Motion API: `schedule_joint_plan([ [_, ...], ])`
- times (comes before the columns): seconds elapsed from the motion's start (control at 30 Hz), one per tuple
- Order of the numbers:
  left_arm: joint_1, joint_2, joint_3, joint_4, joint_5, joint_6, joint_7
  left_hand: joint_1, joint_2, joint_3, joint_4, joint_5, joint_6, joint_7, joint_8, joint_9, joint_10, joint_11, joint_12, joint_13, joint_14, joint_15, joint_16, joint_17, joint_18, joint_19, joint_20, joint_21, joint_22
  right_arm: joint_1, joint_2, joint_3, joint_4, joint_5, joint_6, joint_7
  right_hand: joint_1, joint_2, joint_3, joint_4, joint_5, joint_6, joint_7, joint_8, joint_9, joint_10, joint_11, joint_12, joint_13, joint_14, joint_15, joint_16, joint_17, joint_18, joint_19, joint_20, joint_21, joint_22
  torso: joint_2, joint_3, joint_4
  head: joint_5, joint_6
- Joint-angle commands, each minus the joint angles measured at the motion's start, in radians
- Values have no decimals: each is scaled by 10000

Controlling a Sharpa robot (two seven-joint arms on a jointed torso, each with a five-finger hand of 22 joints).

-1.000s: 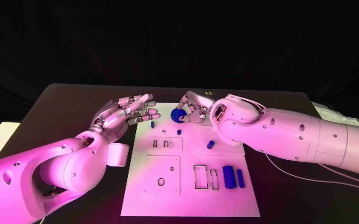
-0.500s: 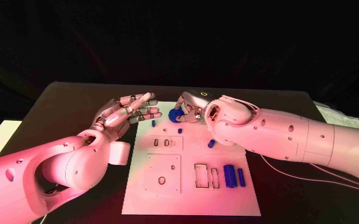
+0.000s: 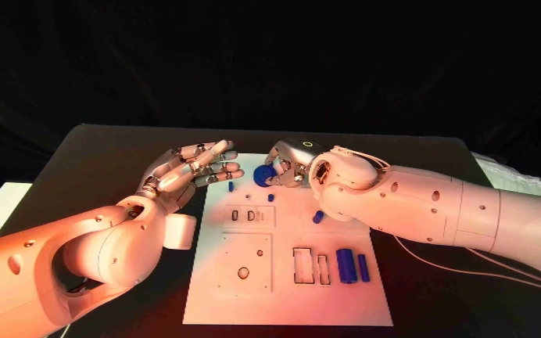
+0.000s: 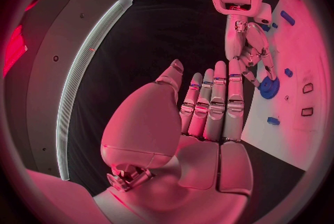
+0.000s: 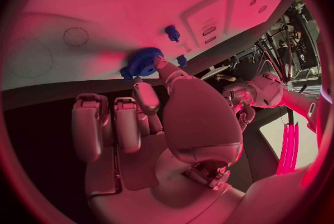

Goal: Assemble the parts on the task board

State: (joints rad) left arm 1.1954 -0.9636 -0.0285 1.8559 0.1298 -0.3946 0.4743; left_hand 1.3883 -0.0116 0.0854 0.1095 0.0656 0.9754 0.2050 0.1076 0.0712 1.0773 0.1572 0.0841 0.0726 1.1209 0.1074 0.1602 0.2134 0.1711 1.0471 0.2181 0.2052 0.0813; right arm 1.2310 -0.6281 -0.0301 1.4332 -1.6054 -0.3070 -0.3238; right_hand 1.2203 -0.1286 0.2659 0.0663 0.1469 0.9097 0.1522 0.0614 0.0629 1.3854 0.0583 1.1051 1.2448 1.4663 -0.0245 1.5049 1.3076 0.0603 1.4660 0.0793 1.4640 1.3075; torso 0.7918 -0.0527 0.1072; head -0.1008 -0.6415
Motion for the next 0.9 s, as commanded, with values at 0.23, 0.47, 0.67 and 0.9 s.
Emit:
schedule_joint_plan([
  [0.23, 10, 11, 8, 15, 9, 176, 48, 18, 130, -17, -84, -58, 58, 39, -73, -14, 40, -3, -66, 11, 80, 18, -63, 26, 122, 55, -11, -45, -19, 6, 14, 3, -49, 83, 529, 9, 40, -49, -686, 472, -120, -17, 43, 49, 46, -16, 73, -38, 40, 787, 135, 66, 1286, -133, 9, 138, 49, 357, 1, -2, 4, -8, -7],
  [0.47, 10, 8, 8, 10, 9, 172, 46, 18, 130, -17, -84, -58, 58, 39, -73, -14, 40, -3, -66, 11, 80, 18, -63, 26, 122, 55, -11, -45, -19, 6, -54, 2, -8, 305, 461, 113, 111, 142, -779, 617, -17, 238, -16, 111, 73, 48, 25, 77, 147, 790, 99, 73, 1300, -138, 23, 116, 66, 393, 1, 3, 1, -10, -19],
  [0.67, 10, 7, 8, -2, 9, 182, 44, 20, 131, -23, -99, -59, 50, 42, -86, -16, 30, 1, -81, 7, 79, 20, -73, 34, 121, 58, -11, -52, -23, 5, -398, 3, 208, 692, -786, 447, 43, 406, -839, 826, 885, 416, -60, 87, 61, 298, -21, 611, 549, 808, 57, 114, 1381, -181, 127, 70, 170, 608, 1, 4, 6, 0, -11],
  [0.9, 10, -15, 7, -25, 9, 188, 44, 20, 131, -23, -99, -59, 50, 42, -86, -16, 30, 1, -81, 7, 79, 20, -73, 34, 121, 58, -11, -52, -23, 115, -1573, 28, 924, 1990, -1493, 1569, 309, 381, -812, 656, 819, 394, -46, 32, 39, 275, -16, 603, 589, 795, 56, 88, 1321, -192, 148, 64, 196, 661, -29, 14, -58, -58, 68],
])
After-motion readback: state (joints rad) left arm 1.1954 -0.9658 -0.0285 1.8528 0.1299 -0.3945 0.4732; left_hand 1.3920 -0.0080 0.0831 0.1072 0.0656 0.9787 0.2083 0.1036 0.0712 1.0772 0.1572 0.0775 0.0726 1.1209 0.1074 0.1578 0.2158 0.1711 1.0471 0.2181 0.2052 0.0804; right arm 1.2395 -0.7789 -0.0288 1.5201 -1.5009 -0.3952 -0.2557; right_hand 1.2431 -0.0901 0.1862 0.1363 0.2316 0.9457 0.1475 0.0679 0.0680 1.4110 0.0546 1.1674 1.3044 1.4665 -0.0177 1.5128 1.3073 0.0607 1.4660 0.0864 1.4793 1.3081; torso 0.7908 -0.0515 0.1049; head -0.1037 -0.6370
